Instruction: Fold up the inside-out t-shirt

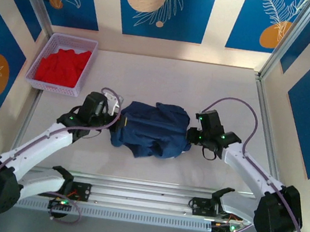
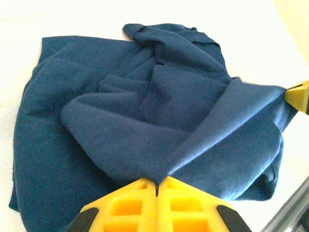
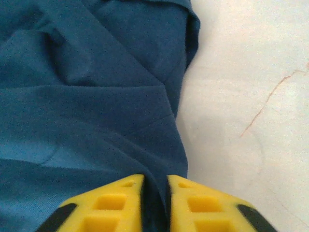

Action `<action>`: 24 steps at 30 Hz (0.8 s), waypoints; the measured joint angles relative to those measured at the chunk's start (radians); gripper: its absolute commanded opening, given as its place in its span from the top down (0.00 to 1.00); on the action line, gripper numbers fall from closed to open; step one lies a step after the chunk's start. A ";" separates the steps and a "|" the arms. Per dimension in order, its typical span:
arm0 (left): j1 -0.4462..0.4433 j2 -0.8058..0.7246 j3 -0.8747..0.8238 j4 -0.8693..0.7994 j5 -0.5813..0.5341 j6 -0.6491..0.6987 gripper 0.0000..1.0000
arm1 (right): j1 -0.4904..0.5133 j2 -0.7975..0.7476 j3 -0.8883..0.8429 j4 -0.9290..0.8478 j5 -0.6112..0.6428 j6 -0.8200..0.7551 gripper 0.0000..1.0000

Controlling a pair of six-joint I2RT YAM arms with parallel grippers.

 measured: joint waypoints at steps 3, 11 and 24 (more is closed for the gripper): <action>0.000 0.035 0.046 0.006 -0.002 0.000 1.00 | 0.024 0.008 0.030 -0.004 0.039 -0.014 0.59; 0.000 0.084 0.113 0.029 -0.001 0.000 1.00 | 0.269 -0.050 0.044 0.114 0.055 -0.159 0.36; 0.000 0.108 0.148 0.003 -0.090 -0.001 0.89 | 0.356 0.180 0.089 0.216 -0.006 -0.257 1.00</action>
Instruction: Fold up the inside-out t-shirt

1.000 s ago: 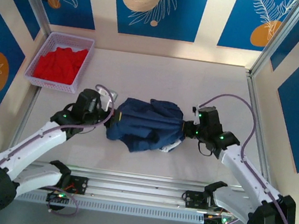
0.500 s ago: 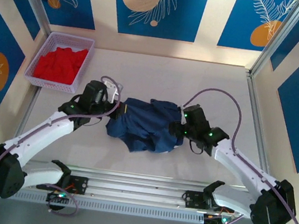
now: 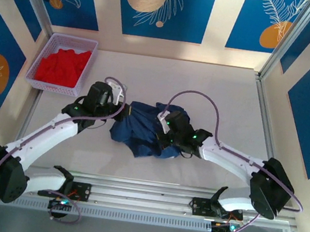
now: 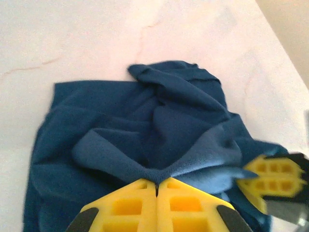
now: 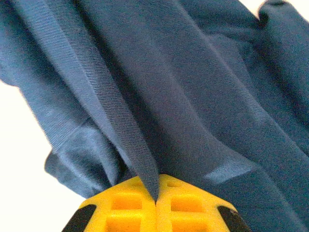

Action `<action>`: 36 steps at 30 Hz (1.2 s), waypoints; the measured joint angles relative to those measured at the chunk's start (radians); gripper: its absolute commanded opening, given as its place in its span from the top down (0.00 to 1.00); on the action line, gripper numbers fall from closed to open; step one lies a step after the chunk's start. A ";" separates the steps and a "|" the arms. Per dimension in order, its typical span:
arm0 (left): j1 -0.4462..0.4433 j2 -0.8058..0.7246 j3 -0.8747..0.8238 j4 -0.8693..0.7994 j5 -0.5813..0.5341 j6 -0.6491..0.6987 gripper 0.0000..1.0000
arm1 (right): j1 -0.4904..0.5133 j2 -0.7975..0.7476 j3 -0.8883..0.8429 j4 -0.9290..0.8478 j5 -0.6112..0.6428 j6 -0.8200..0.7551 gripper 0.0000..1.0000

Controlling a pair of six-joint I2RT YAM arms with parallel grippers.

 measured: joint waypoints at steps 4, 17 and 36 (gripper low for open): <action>0.000 0.083 0.084 -0.044 -0.142 -0.007 0.66 | -0.129 -0.089 -0.009 0.089 -0.247 0.090 1.00; -0.201 -0.077 -0.171 0.133 -0.033 -0.114 0.29 | -0.295 -0.078 -0.050 0.309 -0.582 0.364 1.00; -0.273 0.281 -0.008 0.262 -0.064 -0.068 0.52 | -0.362 -0.080 -0.050 0.297 -0.669 0.391 1.00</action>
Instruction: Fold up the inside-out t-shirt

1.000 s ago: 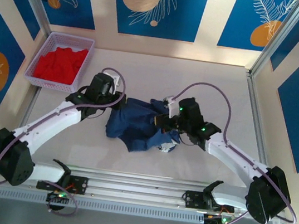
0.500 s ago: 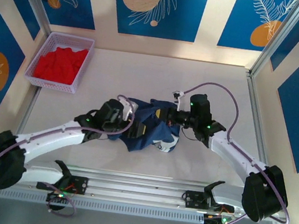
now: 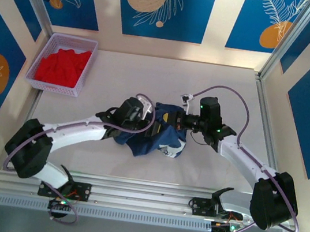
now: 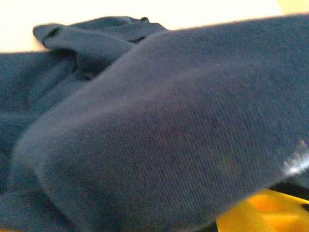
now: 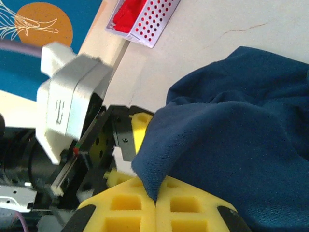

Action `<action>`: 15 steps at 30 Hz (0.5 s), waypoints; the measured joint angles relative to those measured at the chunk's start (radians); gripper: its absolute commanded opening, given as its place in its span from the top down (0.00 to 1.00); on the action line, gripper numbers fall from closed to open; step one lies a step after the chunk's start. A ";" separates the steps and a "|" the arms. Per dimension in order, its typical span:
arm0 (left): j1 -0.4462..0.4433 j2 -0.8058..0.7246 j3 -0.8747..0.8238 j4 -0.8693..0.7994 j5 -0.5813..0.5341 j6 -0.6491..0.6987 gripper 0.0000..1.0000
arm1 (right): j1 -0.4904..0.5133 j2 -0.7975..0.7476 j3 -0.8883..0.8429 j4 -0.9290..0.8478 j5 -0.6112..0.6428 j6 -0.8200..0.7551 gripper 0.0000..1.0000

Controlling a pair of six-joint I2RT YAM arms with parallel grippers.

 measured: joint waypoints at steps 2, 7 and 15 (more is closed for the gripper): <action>0.016 0.033 0.026 0.004 0.001 0.019 0.71 | -0.012 -0.008 0.000 -0.021 -0.017 -0.022 1.00; 0.062 0.064 0.064 0.007 0.118 0.082 1.00 | -0.040 -0.053 0.027 -0.129 -0.031 -0.093 1.00; 0.220 -0.221 0.046 -0.053 0.319 0.106 1.00 | -0.067 -0.099 0.199 -0.295 -0.141 -0.217 1.00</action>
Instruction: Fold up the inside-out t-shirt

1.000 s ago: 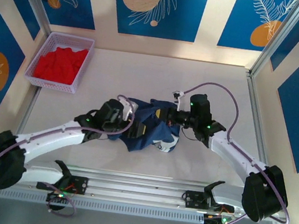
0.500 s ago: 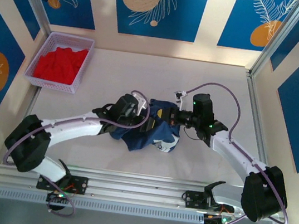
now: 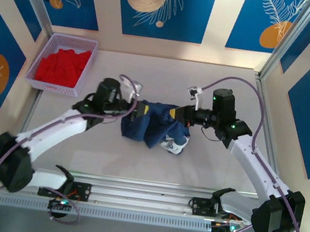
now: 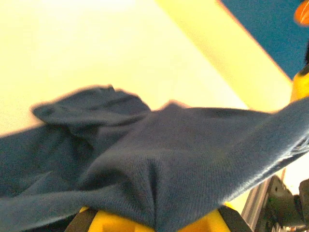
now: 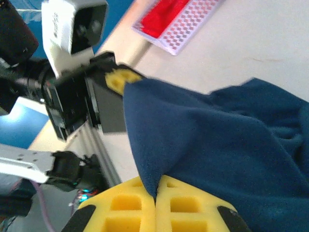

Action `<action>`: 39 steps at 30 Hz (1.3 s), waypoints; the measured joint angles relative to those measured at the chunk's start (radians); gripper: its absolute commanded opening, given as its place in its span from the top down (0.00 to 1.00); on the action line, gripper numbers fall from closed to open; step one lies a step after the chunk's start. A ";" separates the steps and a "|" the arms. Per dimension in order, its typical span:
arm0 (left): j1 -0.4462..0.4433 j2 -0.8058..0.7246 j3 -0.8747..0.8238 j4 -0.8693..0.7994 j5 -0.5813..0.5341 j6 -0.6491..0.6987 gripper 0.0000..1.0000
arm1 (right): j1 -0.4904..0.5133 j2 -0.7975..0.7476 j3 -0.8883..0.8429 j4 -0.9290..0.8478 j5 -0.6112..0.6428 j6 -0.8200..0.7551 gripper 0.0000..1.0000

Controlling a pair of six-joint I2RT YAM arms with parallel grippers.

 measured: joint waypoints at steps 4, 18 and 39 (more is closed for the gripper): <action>0.009 -0.058 0.077 -0.114 -0.124 0.011 0.78 | 0.010 0.004 0.011 0.055 -0.122 0.034 1.00; -0.008 -0.173 -0.051 -0.251 -0.232 0.028 0.36 | 0.054 0.167 0.011 0.150 -0.127 0.231 1.00; -0.137 0.106 0.006 -0.002 0.026 0.029 0.99 | 0.037 0.138 0.011 0.104 -0.092 0.214 0.98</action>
